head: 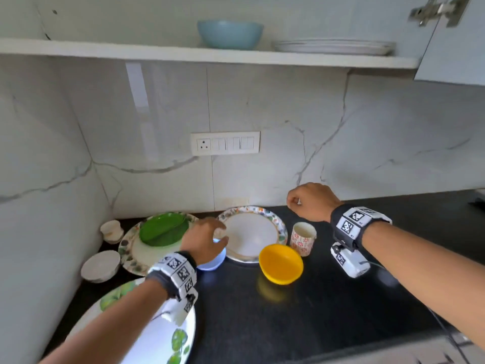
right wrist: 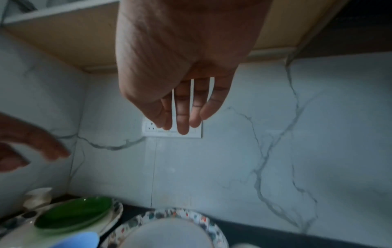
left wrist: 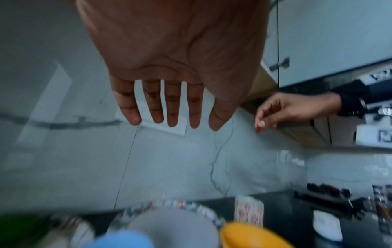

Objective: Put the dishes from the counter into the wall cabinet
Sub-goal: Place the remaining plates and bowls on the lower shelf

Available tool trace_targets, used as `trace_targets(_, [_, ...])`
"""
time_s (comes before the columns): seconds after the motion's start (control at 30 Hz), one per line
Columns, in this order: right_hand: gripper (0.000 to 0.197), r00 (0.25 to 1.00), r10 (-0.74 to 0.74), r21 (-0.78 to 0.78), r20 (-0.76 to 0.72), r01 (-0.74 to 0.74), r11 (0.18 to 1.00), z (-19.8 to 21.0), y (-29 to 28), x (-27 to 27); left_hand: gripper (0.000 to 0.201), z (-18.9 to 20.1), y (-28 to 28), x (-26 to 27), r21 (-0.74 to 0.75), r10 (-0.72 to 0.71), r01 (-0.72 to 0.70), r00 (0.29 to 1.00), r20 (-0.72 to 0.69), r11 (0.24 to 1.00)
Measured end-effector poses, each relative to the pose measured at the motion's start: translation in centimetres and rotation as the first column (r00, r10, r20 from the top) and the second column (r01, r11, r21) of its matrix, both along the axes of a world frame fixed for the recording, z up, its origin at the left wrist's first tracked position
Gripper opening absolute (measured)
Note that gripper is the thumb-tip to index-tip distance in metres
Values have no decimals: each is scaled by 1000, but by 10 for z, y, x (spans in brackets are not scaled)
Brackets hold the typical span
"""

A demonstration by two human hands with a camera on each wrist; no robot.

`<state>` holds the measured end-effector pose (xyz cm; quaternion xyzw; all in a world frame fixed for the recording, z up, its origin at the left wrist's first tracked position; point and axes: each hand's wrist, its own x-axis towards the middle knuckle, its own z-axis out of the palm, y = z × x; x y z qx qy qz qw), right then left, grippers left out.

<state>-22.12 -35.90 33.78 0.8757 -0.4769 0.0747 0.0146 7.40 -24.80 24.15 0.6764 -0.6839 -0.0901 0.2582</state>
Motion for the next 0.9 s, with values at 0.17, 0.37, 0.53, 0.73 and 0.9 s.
trace_targets(0.17, [17, 1000, 3, 105, -26, -1, 994, -55, -30, -25, 30, -75, 12, -18, 269, 41, -60, 996, 78, 961])
trace_targets(0.37, [19, 999, 27, 201, -20, -23, 979, -107, -85, -37, 40, -121, 6, -42, 426, 77, -115, 991, 105, 897])
trace_targets(0.53, [18, 997, 53, 257, -48, -39, 966, -136, -137, -36, 54, -135, -7, -60, 497, 154, -209, 976, 151, 842])
trace_targets(0.73, [16, 987, 99, 365, -126, -46, 930, -159, -193, -24, 84, -144, -16, -68, 553, 225, -312, 949, 220, 773])
trace_targets(0.9, [34, 963, 206, 506, -175, -92, 857, -175, -230, -14, 93, -153, -18, -72, 600, 293, -341, 939, 180, 724])
